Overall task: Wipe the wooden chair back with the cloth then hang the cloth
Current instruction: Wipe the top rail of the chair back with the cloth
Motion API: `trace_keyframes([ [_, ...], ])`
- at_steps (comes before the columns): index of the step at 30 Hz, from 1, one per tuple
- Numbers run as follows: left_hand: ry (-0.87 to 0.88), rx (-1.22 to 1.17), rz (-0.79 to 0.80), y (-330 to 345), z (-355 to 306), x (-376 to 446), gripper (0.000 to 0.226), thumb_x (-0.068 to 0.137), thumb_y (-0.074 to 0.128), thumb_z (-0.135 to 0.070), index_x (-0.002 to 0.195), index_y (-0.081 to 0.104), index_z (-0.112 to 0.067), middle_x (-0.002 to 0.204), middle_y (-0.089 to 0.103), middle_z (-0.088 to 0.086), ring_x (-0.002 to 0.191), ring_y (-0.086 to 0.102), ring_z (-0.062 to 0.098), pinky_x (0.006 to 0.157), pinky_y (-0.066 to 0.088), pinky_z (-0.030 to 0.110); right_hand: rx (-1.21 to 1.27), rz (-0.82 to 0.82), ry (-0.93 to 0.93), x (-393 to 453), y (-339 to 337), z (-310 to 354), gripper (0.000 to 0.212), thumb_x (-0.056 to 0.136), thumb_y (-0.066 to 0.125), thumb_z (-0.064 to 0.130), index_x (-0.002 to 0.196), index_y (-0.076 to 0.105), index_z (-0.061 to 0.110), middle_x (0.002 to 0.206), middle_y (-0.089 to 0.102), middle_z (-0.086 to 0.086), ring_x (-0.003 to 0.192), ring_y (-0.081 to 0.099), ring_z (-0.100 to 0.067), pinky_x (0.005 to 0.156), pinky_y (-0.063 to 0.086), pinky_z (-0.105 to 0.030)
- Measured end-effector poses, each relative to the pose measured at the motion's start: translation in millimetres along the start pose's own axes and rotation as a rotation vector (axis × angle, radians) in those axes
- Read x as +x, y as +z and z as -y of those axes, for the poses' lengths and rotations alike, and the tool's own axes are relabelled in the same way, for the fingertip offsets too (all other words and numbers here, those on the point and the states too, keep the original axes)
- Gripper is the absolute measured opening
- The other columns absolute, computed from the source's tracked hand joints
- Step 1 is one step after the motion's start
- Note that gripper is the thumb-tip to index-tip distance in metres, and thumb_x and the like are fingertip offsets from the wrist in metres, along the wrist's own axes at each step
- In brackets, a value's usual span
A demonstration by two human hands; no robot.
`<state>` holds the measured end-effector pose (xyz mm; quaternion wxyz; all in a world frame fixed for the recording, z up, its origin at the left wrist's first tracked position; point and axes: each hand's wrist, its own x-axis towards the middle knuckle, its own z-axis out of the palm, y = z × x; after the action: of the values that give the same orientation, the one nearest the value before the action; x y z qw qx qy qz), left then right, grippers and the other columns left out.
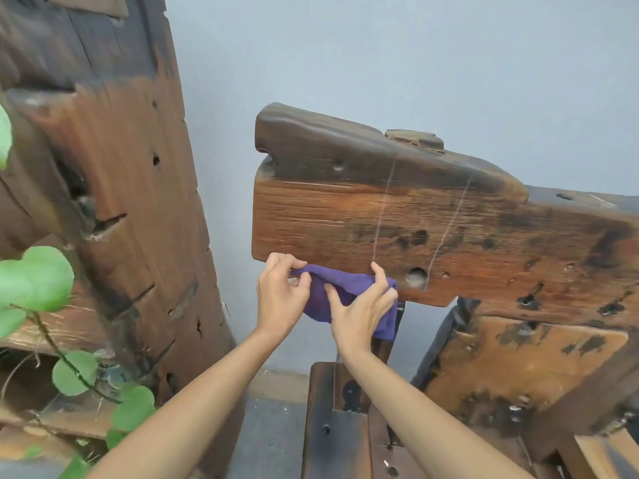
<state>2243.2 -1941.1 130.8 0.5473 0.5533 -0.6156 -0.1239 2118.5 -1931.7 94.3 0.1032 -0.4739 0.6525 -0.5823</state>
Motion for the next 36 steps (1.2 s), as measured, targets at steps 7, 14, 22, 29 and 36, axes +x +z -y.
trace_keyframes([
  [7,-0.043,-0.181,-0.256,-51.2,-6.0,50.8,0.011,0.086,0.069,-0.005,0.092,0.071,-0.015,0.098,0.063,-0.001,0.079,0.063,-0.009,0.063,0.047,0.004,0.012,0.003,-0.379,13.0,28.9,70.1,0.068,0.091,0.069,0.029,0.145,0.028,0.029,0.131,0.034,-0.007,0.124,0.04,-0.029,0.102,0.037,-0.036],
  [14,0.054,-0.252,-0.099,-9.7,-41.5,34.5,0.014,0.084,0.067,0.003,0.09,0.064,-0.009,0.096,0.055,0.003,0.085,0.067,0.018,0.071,0.064,0.029,-0.082,0.032,-0.512,51.8,-13.7,60.5,0.086,0.091,0.065,0.039,0.157,0.011,0.025,0.139,0.033,-0.016,0.129,0.037,-0.036,0.109,0.035,-0.044],
  [22,0.337,-0.102,0.232,59.7,-105.1,19.0,0.009,0.09,0.072,-0.026,0.099,0.074,-0.026,0.095,0.07,-0.013,0.063,0.064,0.004,0.064,0.057,0.034,-0.276,-0.206,-0.38,113.4,-115.5,-24.7,0.092,0.092,0.054,0.041,0.161,-0.004,0.023,0.147,0.032,-0.011,0.123,0.043,-0.038,0.099,0.044,-0.045],
  [29,0.384,-0.066,0.332,96.8,-147.4,-6.5,0.014,0.088,0.065,-0.027,0.098,0.075,-0.025,0.093,0.071,-0.008,0.085,0.068,0.015,0.074,0.055,0.037,-0.009,-0.257,-0.153,105.2,-155.4,-66.4,0.081,0.096,0.049,0.039,0.159,-0.002,0.035,0.169,0.009,0.002,0.152,0.015,-0.003,0.116,0.019,-0.023],
  [36,0.292,-0.151,0.335,99.3,-141.3,-6.8,0.008,0.082,0.073,-0.021,0.087,0.078,-0.025,0.081,0.071,-0.012,0.075,0.065,0.005,0.07,0.055,0.033,0.268,-0.347,-0.028,116.0,-160.0,-62.3,0.088,0.101,0.058,0.036,0.159,-0.009,0.033,0.162,0.008,0.022,0.143,0.016,0.02,0.117,0.023,-0.021],
])
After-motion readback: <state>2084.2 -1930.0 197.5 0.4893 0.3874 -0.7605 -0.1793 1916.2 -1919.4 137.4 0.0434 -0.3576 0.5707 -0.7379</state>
